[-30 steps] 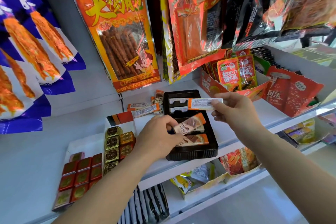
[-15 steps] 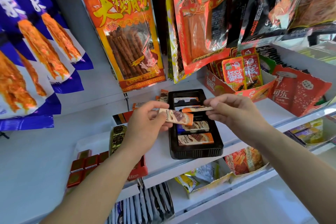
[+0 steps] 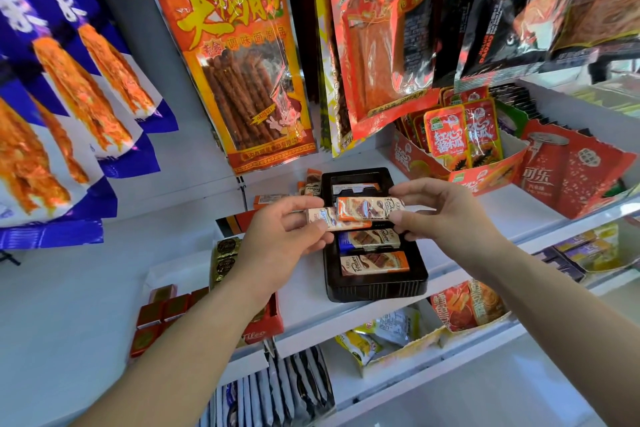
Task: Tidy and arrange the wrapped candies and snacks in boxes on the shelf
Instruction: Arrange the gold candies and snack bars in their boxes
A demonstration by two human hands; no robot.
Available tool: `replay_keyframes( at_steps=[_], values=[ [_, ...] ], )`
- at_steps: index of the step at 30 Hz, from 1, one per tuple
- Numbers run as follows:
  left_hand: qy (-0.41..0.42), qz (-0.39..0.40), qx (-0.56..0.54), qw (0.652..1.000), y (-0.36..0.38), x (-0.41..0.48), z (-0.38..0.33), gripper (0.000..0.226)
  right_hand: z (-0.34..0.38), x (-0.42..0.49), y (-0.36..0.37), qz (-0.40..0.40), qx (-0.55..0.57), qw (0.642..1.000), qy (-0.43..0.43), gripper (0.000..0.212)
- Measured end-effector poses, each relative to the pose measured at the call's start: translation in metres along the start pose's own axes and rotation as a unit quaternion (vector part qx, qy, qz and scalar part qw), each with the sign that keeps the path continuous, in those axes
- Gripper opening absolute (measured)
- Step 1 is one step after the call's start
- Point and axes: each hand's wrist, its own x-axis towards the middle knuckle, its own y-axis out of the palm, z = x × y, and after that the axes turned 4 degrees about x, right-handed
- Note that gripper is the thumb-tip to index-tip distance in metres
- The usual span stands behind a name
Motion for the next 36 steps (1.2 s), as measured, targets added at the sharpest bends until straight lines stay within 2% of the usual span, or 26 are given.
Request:
replay_keyframes(
  at_steps=[4,9,12,19,25,29,33,36],
  values=[
    [0.026,-0.005,0.044,0.999,-0.002,0.0,0.002,0.033,-0.001,0.002,-0.001,0.003,0.015,1.0,-0.011,0.027],
    [0.042,-0.024,0.043,0.998,-0.003,0.001,0.001,0.032,0.005,0.005,0.0,0.01,0.146,0.989,0.014,0.035],
    [0.022,-0.006,-0.009,1.0,0.001,0.0,-0.002,0.035,0.009,0.003,0.006,0.023,0.124,0.992,0.02,0.03],
    [0.045,0.006,0.041,0.998,0.006,-0.001,-0.004,0.026,0.017,0.002,0.023,0.032,0.111,0.993,0.022,0.02],
    [0.047,0.037,0.043,0.997,0.01,-0.001,-0.005,0.021,0.016,0.0,0.035,0.039,0.077,0.996,0.012,0.023],
    [0.049,0.054,0.049,0.996,0.011,-0.001,-0.004,0.028,0.012,0.0,0.043,0.033,0.074,0.996,0.022,0.029],
    [0.057,0.028,0.03,0.998,0.012,0.0,-0.004,0.037,0.011,0.0,0.048,0.031,0.049,0.998,0.039,0.024],
    [0.06,-0.004,-0.011,0.998,0.01,0.004,-0.003,0.044,0.014,-0.001,0.044,0.076,0.0,0.995,0.059,0.02]
  ],
)
